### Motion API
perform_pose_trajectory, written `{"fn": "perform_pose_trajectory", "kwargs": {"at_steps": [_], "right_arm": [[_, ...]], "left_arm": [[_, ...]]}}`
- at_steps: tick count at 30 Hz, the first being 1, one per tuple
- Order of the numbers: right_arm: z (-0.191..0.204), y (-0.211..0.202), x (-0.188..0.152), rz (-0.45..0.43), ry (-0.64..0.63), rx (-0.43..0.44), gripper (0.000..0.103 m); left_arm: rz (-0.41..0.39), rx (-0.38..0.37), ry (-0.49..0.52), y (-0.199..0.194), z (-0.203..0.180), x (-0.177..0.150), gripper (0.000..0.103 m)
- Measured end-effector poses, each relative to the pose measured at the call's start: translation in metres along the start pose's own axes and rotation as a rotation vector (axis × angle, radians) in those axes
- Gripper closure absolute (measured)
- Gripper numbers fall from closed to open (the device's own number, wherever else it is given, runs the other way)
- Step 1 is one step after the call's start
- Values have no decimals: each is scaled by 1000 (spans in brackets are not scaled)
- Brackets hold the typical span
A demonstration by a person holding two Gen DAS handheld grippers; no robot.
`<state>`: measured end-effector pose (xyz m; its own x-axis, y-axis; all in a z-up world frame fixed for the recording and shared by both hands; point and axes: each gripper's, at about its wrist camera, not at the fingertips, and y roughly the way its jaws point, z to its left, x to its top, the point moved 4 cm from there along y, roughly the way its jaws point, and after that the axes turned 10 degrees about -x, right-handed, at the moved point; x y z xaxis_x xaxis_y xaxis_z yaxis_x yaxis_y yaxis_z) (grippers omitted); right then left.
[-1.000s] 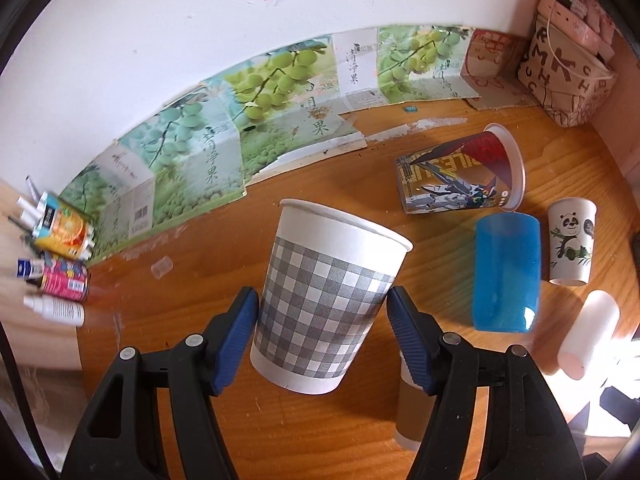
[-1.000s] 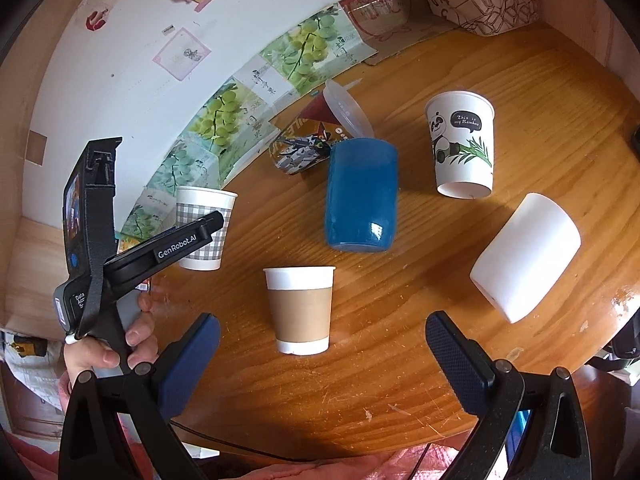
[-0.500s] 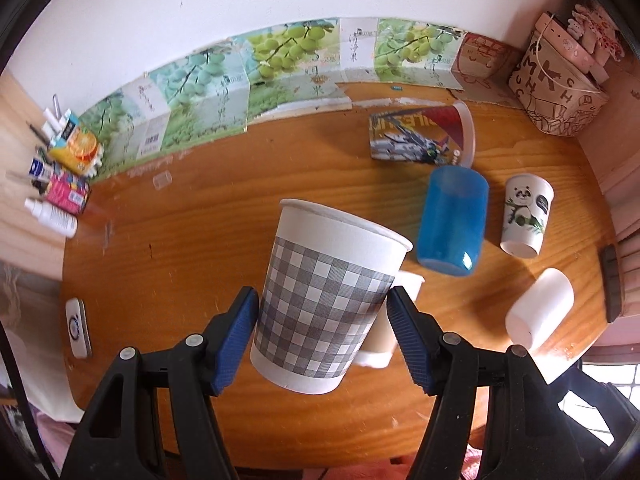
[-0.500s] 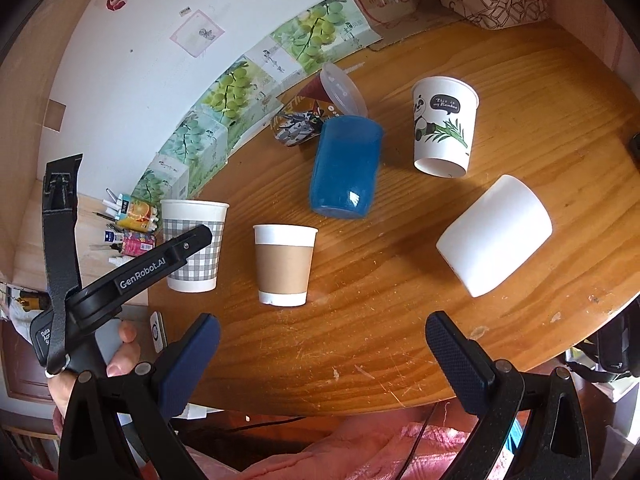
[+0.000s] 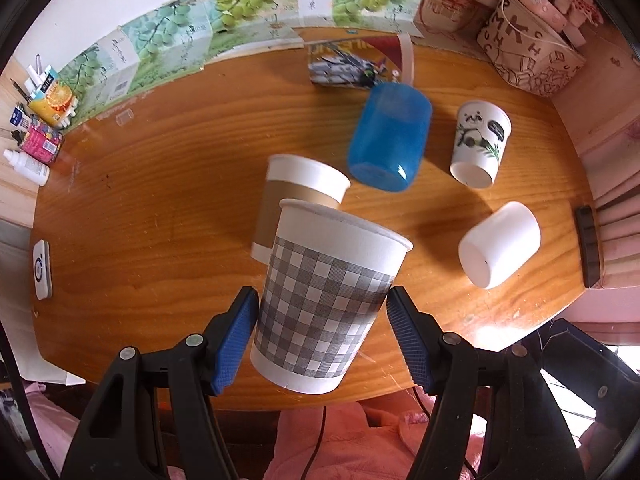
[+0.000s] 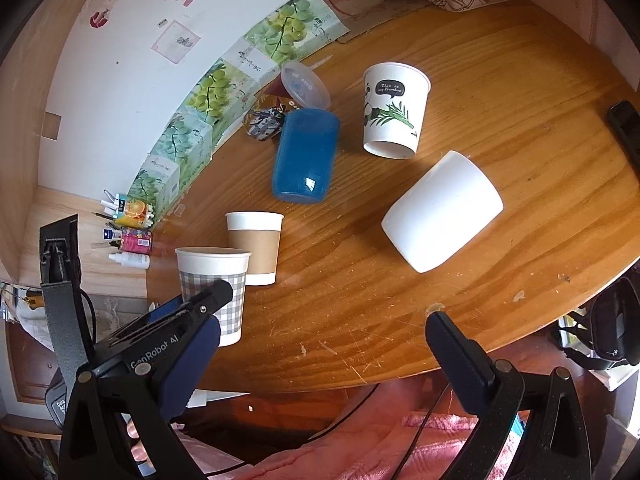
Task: Flip cup upright
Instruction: 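Lift the checkered cup off the desk with the left gripper, then hold the checkered cup with the left gripper while the right gripper grasps its body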
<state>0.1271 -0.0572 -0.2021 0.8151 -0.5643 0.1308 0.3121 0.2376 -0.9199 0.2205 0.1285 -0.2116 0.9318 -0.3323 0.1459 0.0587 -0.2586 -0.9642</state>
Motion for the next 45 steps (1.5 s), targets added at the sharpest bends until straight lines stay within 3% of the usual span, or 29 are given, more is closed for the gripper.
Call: {"fn": "perform_pose_trajectory", "kwargs": {"at_steps": [10, 20, 26, 31, 45], "right_arm": [[-32, -3, 6, 13, -13, -41, 0], [-54, -1, 20, 35, -43, -74, 0], [-50, 6, 25, 53, -71, -45, 0], [-43, 17, 24, 86, -80, -11, 0], [-29, 44, 29, 166, -22, 32, 0]], "left_arm": [[0, -60, -64, 34, -20, -9, 33], [-3, -176, -157, 60, -23, -17, 33], [-12, -191, -217, 63, -17, -22, 32], [-26, -265, -240, 64, -17, -21, 29], [-45, -380, -213, 57, -5, -27, 21]]}}
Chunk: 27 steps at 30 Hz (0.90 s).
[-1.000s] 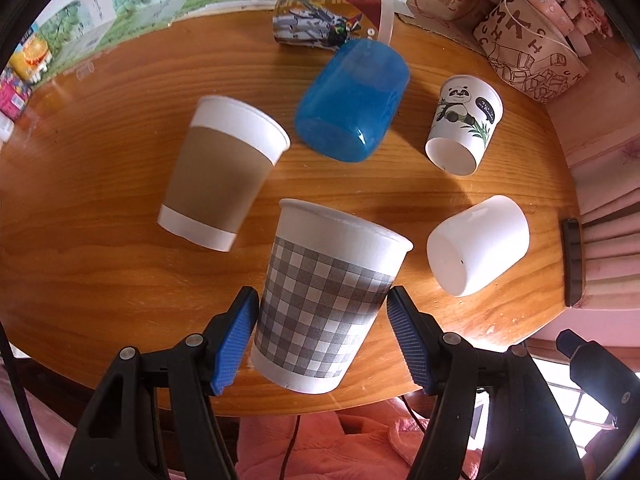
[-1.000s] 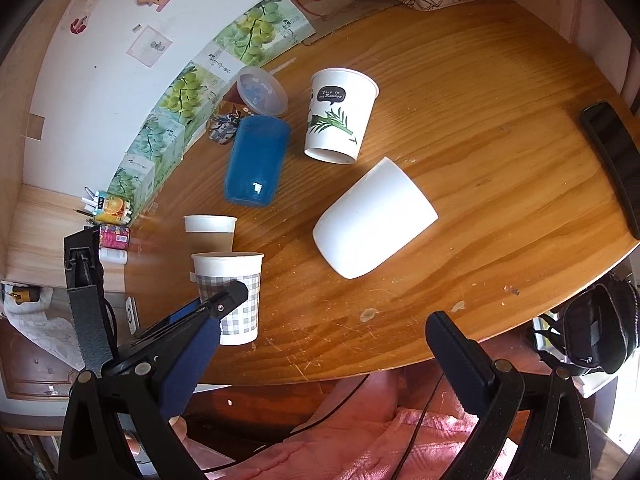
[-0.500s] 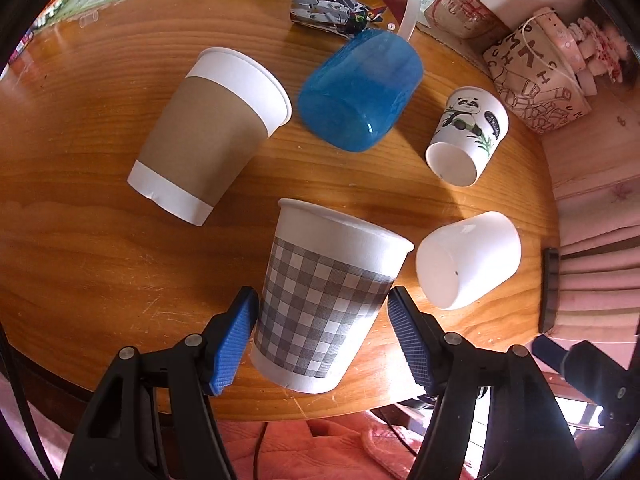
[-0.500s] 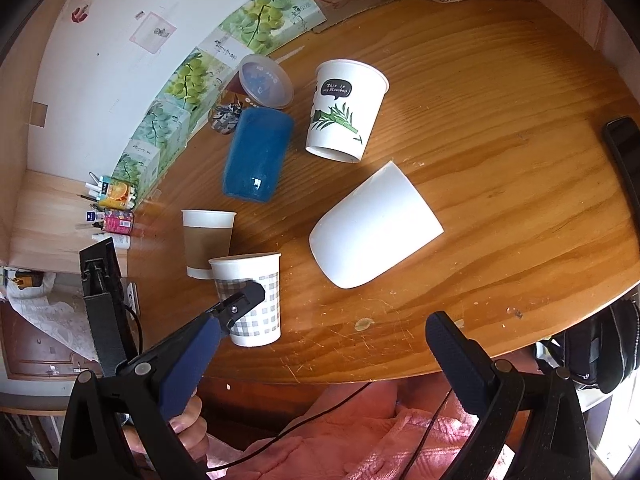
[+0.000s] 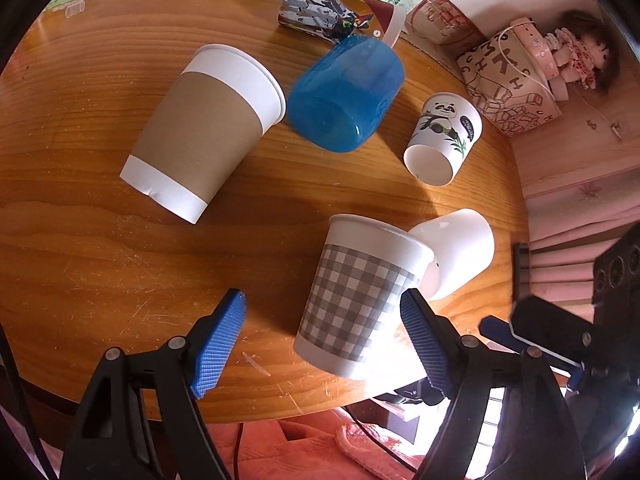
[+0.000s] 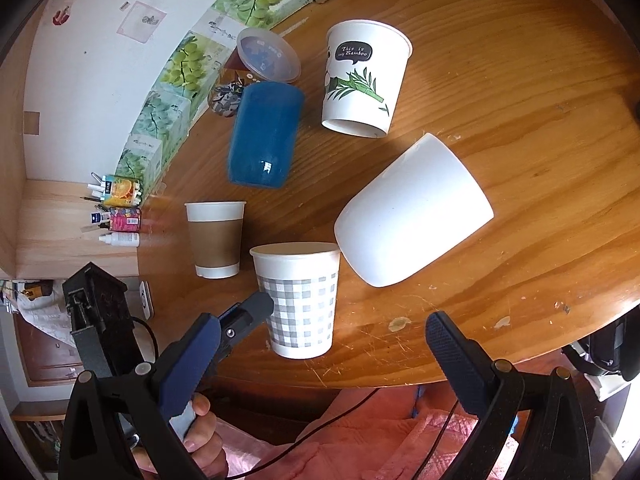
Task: Flip cup upright
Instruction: 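Hold the checkered cup with the left gripper while the right gripper grasps its body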
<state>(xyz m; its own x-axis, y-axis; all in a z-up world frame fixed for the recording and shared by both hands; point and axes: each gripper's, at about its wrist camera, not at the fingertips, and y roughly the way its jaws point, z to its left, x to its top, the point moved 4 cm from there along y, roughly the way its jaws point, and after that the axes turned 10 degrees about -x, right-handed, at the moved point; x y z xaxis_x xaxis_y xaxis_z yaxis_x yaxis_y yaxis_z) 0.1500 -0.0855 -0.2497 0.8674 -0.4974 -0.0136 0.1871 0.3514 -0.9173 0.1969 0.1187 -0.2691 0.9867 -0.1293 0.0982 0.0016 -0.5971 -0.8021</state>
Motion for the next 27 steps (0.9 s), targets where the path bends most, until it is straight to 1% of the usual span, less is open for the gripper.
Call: {"fn": "perform_pose_trajectory", "kwargs": {"at_steps": [5, 10, 12, 15, 18, 24, 27], "right_arm": [[6, 14, 1, 34, 29, 7, 0], [14, 34, -1, 81, 61, 4, 0], [18, 41, -1, 97, 69, -3, 0], [23, 52, -1, 128, 66, -43, 0], [27, 61, 0, 134, 58, -74, 0], [34, 73, 4, 136, 81, -111, 0], [37, 75, 7, 126, 88, -121, 3]], "left_arm": [[-2, -23, 19, -11, 8, -6, 21], [-4, -30, 21, -21, 19, -11, 21], [-6, -40, 1, -26, 27, -12, 21], [-17, -16, -13, -32, 36, -10, 21], [-22, 13, -21, -38, 47, -8, 21], [-38, 11, -22, -54, 60, -4, 21], [-45, 16, -11, -62, 62, 0, 21]]}}
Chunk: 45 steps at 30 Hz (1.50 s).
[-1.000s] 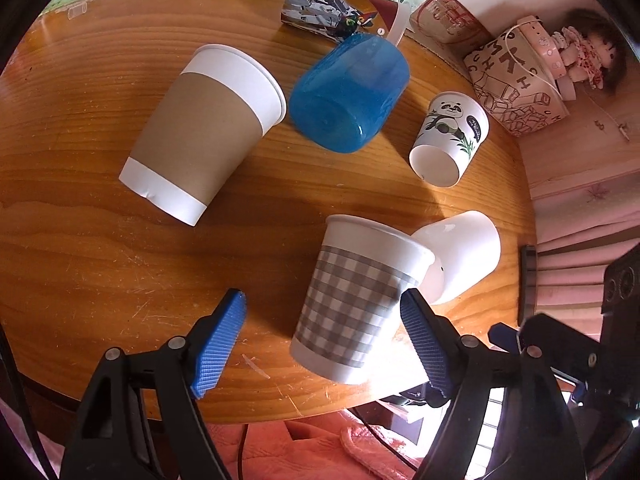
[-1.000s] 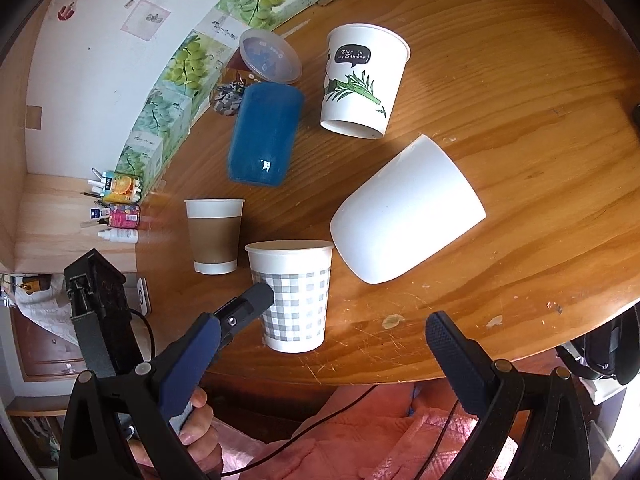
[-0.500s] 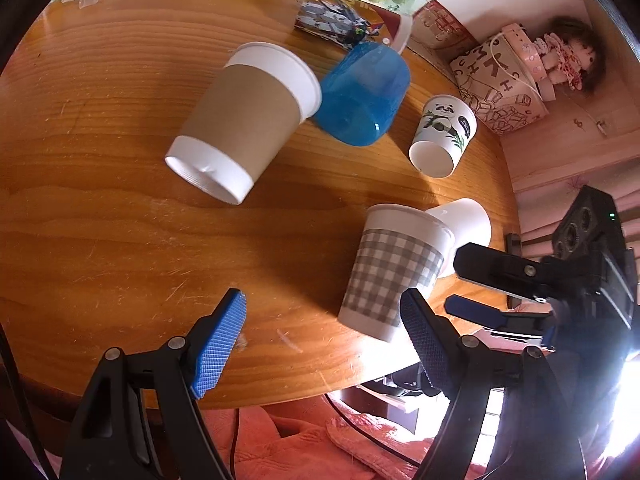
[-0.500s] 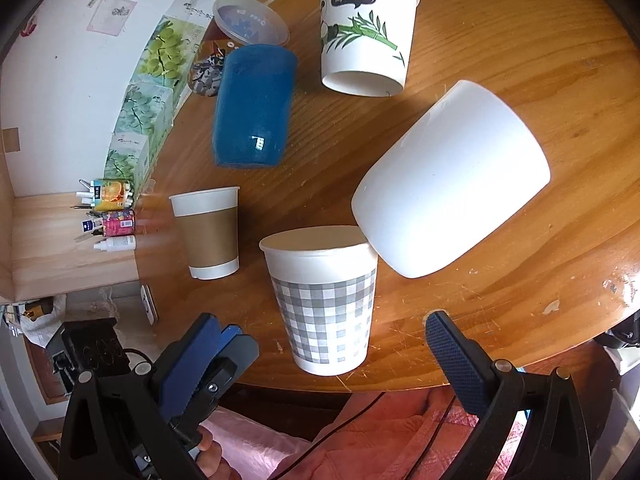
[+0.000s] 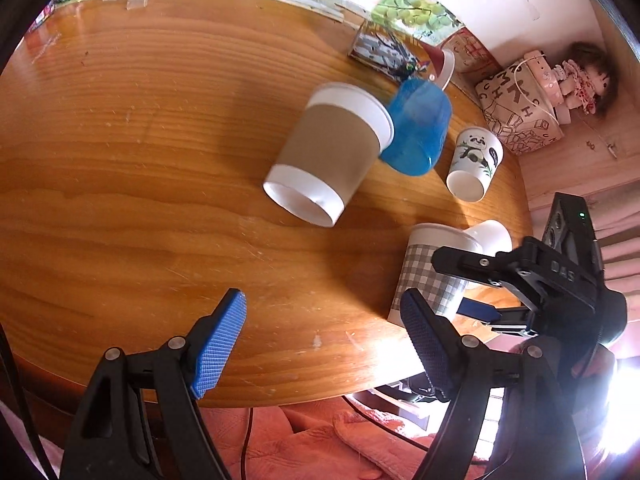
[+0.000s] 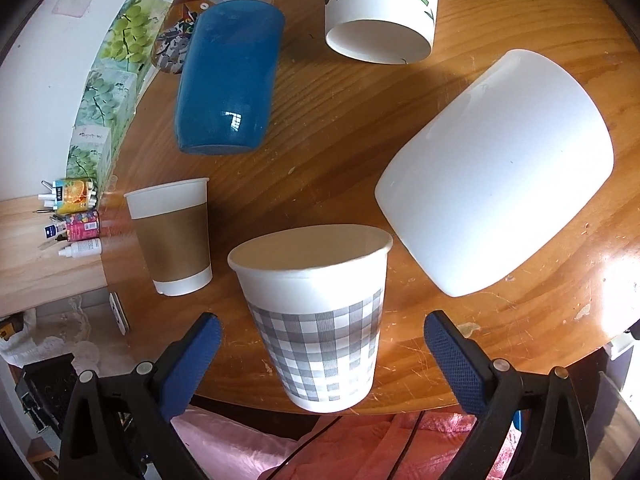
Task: Flip cup upright
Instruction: 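Hold the checkered cup with the left gripper while the right gripper grasps its body, then lower the checkered cup rim-up onto the desk and open the right gripper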
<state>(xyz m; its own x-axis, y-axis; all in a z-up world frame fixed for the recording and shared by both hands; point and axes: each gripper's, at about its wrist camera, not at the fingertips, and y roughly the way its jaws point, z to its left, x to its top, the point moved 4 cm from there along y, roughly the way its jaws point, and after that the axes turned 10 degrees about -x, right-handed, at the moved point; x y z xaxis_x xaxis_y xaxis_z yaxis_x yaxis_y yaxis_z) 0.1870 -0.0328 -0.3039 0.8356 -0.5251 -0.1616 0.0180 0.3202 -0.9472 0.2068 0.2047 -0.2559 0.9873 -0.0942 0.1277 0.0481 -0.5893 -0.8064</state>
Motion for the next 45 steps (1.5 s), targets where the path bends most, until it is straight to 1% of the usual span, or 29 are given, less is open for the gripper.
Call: {"fn": "perform_pose_trajectory", "kwargs": {"at_steps": [5, 8, 10, 11, 13, 15, 18, 19, 21, 28, 33, 40, 43, 45], "right_arm": [[4, 2, 7, -28, 16, -11, 8], [7, 0, 12, -80, 10, -24, 12], [8, 1, 14, -97, 2, -39, 17], [8, 1, 15, -103, 1, -34, 19], [9, 2, 16, -113, 1, -24, 27], [11, 1, 17, -125, -8, -27, 31], [15, -8, 17, -185, -40, -45, 32], [18, -11, 17, -205, -57, -56, 35], [24, -18, 18, -243, -87, -54, 35], [34, -41, 19, -386, -148, 11, 35], [41, -53, 22, -497, -204, 31, 35], [47, -72, 13, -695, -298, 43, 35], [51, -78, 4, -789, -357, 4, 35], [54, -80, -3, -837, -399, 0, 35]], "left_arm": [[-12, 15, 32, -13, 1, 9, 21], [-20, 23, 44, -21, 3, 14, 21], [-21, 28, 45, -25, 5, 17, 21], [-22, 32, 49, -27, 4, 20, 21], [-27, 37, 58, -31, 4, 23, 21], [-32, 47, 69, -34, 2, 26, 21], [-40, 61, 88, -40, 0, 31, 21], [-41, 64, 94, -42, -1, 32, 21], [-49, 73, 112, -46, -3, 36, 21], [-95, 94, 164, -61, -8, 53, 21], [-108, 120, 187, -66, -7, 64, 21], [-89, 143, 207, -65, -2, 73, 21], [-72, 146, 222, -62, -3, 76, 21], [-61, 147, 235, -60, -5, 76, 21]]}}
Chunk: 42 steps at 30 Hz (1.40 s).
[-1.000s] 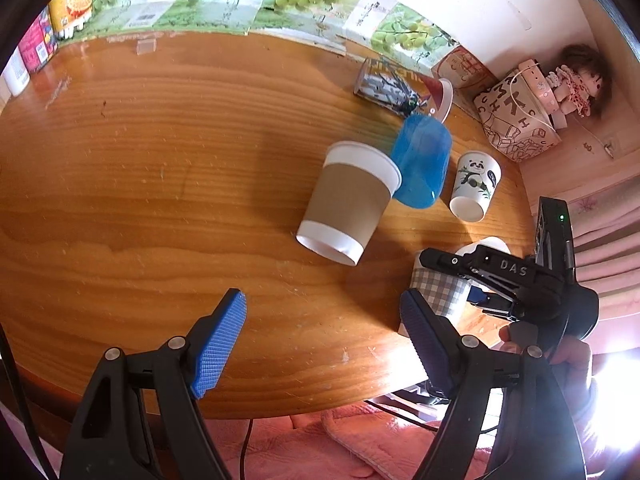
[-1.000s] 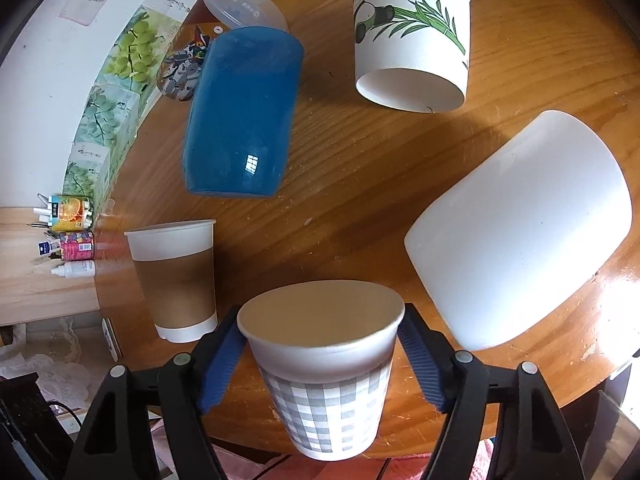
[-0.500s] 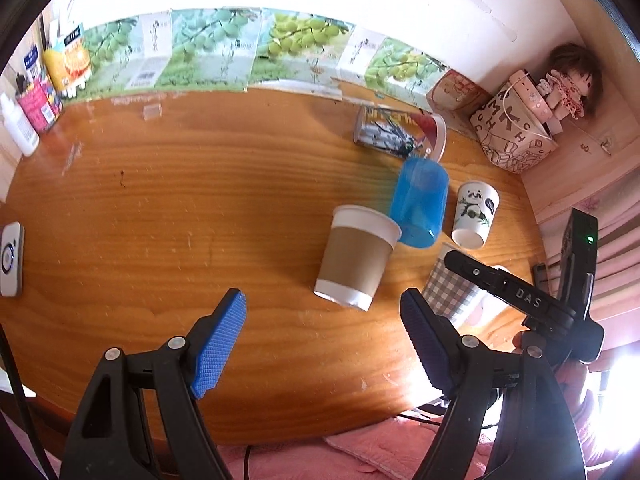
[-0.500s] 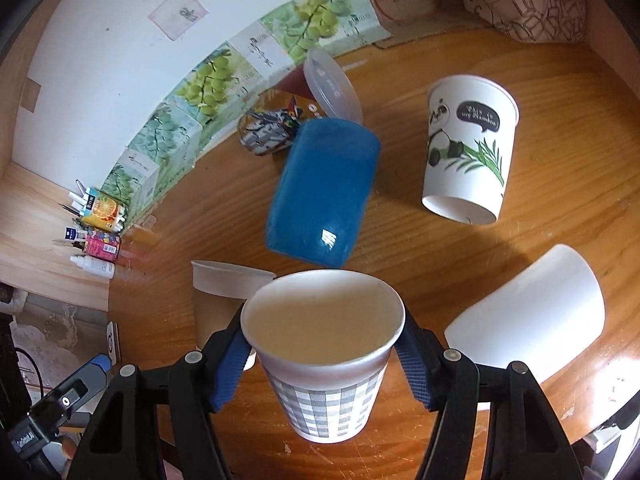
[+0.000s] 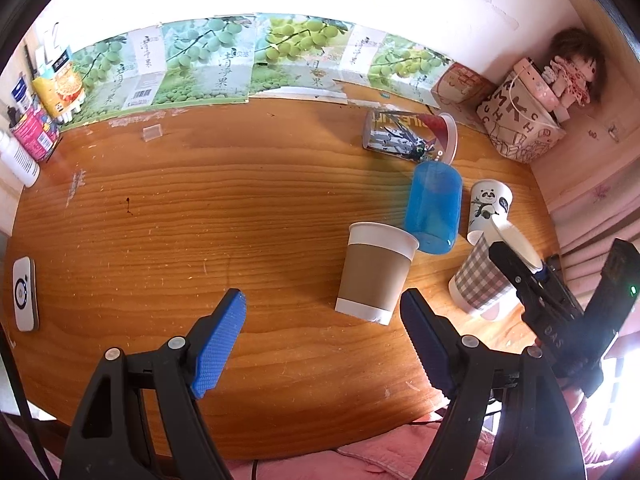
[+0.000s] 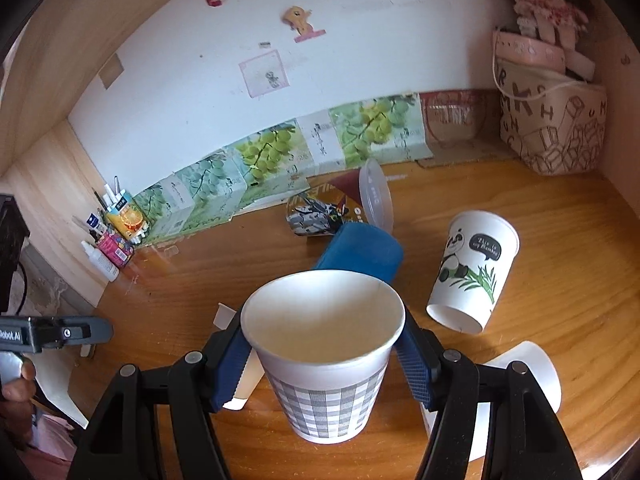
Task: Flip cup upright
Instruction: 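Lower the checkered cup rim-up onto the desk and open the right gripper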
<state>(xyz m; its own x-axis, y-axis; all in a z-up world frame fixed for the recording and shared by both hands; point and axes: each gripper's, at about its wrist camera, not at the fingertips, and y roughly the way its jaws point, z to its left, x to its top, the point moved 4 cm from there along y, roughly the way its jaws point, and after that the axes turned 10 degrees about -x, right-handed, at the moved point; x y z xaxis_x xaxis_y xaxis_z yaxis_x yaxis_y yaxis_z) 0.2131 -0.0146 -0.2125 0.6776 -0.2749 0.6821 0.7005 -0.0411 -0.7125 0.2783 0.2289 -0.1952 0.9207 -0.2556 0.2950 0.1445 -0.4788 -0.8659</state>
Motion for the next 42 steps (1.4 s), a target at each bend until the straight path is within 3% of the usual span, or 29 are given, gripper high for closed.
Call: {"fn": "perform_pose_trajectory", "kwargs": {"at_steps": [4, 10, 17, 23, 35, 42], "right_arm": [[7, -10, -6, -81, -48, 5, 35], [13, -13, -25, -104, -83, -13, 35], [34, -19, -61, -188, -272, -61, 35], [44, -18, -83, -209, -337, -85, 35], [35, -20, -90, -179, -272, -61, 33], [30, -29, -96, -132, -282, -66, 22]], "left_arm": [[24, -1, 22, 5, -1, 1, 21], [55, -1, 40, 9, 0, -2, 21], [81, 2, 53, 11, 4, -5, 21], [112, 8, 76, 16, 2, -6, 21], [138, 10, 150, 21, -16, -7, 21], [140, -19, 115, 24, -22, -8, 21]]}}
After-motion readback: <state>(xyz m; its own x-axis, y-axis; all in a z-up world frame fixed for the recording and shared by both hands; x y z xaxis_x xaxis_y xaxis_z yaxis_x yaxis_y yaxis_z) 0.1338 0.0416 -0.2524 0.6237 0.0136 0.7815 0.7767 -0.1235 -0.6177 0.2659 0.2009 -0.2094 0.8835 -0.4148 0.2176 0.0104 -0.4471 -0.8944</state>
